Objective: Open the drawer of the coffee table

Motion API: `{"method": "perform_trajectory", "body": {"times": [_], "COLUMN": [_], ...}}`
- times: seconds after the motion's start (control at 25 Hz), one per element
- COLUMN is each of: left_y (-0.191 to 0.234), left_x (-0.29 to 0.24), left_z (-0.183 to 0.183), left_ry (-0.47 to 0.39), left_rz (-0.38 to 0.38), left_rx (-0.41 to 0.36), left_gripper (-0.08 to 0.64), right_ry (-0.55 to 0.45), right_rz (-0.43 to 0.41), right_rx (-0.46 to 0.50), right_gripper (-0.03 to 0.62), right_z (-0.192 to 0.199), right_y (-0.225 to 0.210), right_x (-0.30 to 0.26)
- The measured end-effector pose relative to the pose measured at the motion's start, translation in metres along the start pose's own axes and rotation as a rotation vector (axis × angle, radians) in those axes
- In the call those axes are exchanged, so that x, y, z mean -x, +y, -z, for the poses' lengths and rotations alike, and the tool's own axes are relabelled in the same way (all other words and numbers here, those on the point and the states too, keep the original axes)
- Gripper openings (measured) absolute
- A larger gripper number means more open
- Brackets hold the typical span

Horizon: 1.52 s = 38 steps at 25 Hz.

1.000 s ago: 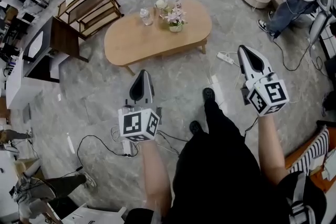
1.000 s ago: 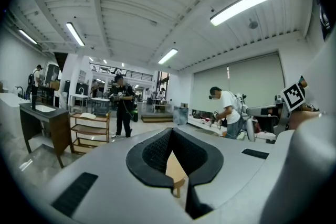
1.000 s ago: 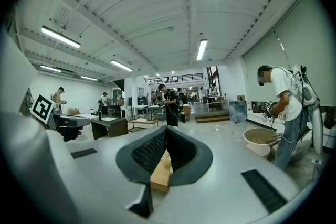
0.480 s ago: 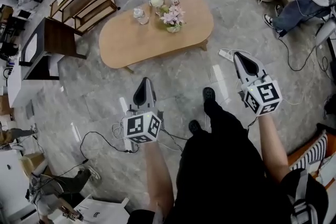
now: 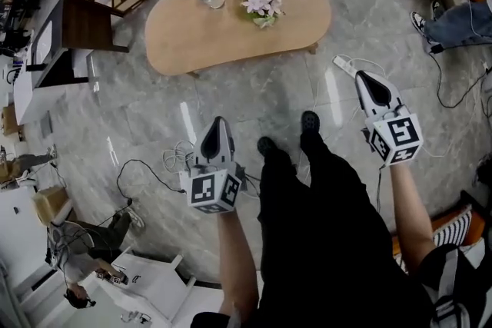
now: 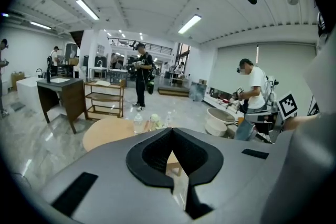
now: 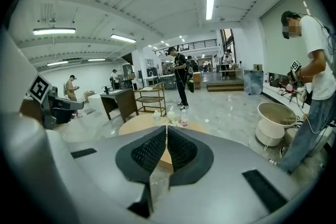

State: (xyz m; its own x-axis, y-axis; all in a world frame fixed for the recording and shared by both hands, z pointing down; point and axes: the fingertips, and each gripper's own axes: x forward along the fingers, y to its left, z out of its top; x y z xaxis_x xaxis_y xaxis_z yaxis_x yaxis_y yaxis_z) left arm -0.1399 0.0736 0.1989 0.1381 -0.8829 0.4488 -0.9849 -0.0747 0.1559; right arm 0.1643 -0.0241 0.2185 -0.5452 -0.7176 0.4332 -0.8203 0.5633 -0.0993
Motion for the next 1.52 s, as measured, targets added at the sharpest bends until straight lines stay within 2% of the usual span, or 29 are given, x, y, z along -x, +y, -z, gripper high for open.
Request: {"method": "perform_trajectory", "body": {"times": [0.16,0.4,0.68,0.88,1.16,1.32,1.44,1.52], "left_y": [0.011,0.030,0.031,0.032,0.038,0.048,0.060,0.068], "left_x": [-0.009,-0.024,-0.071,-0.112,-0.170,-0.201,-0.224,-0.240], "left_z": [0.012,0.044,0.086,0.134,0.200,0.238,0.272,0.291], "left_ry": [0.028,0.058,0.048,0.102,0.148,0.200,0.258,0.290], "left_rz": [-0.036,-0.056,0.029,0.085,0.178,0.235,0.267,0.279], "left_rx": [0.024,0.050,0.064,0.080,0.004,-0.028,-0.023,-0.049], "left_gripper": [0.012,0.012,0.012,0.012,0.012,0.012,0.012,0.012], "right_ry": [0.030,0.051,0.076,0.100,0.193,0.221,0.277,0.319], "right_rz": [-0.024,-0.089,-0.143,-0.192,-0.258,-0.224,-0.205,-0.203], "right_rx": [-0.023,-0.022,-0.054,-0.047,-0.011,0.011,0.029,0.046], "right_gripper": [0.014,0.014,0.014,0.014,0.014,0.014,0.014,0.014], "right_z": [0.013,0.045,0.085,0.126,0.205,0.237,0.269,0.293], "right_y": [0.003,0.044,0.067,0.076,0.078,0.063,0.054,0.051], "right_x": [-0.017,-0.042,-0.074,-0.105,-0.148,-0.175,-0.196,-0.208]}}
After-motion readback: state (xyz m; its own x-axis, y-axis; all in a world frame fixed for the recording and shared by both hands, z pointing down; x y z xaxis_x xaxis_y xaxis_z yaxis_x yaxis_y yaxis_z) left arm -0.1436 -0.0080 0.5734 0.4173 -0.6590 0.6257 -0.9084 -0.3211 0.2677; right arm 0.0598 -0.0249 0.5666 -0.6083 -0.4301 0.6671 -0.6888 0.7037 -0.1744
